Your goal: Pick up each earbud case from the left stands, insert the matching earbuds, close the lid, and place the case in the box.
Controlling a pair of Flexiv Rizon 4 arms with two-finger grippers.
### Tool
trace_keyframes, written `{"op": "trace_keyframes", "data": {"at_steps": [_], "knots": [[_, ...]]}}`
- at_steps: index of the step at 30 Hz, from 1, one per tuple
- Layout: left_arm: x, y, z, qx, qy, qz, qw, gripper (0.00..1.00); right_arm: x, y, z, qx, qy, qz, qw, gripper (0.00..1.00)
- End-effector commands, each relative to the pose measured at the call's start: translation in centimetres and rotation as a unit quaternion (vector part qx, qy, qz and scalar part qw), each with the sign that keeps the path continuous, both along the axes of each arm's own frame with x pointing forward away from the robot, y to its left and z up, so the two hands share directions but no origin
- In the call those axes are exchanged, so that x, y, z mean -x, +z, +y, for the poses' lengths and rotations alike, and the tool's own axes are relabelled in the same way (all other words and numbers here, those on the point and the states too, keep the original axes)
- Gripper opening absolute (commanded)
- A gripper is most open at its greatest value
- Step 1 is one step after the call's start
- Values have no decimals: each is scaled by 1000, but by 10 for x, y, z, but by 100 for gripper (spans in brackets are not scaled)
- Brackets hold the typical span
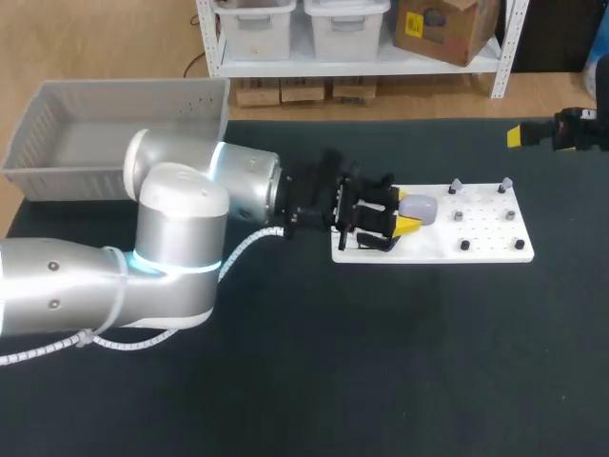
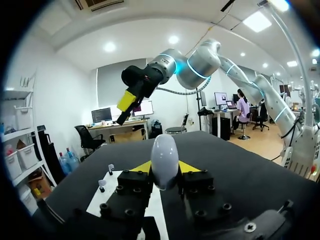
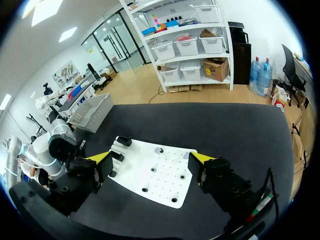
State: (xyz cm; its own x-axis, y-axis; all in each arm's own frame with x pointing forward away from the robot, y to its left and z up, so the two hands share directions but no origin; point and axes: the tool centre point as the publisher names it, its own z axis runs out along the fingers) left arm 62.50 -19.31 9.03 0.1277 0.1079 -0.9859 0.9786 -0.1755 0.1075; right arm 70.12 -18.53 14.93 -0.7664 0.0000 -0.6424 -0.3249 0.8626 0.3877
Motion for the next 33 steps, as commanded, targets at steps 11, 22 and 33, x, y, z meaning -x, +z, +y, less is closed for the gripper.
{"op": "trace_keyframes", "data": {"at_steps": [11,22,33], "knots": [[11,-2,0,-1,16,2,1000,0,0,0,0,1,0,0,1000,100],[11,-2,0,-1,16,2,1000,0,7,6,-1,4,1,-13,1000,100],[11,-2,0,-1,16,2,1000,0,87,13,23,26,56,-46,997,100]]}}
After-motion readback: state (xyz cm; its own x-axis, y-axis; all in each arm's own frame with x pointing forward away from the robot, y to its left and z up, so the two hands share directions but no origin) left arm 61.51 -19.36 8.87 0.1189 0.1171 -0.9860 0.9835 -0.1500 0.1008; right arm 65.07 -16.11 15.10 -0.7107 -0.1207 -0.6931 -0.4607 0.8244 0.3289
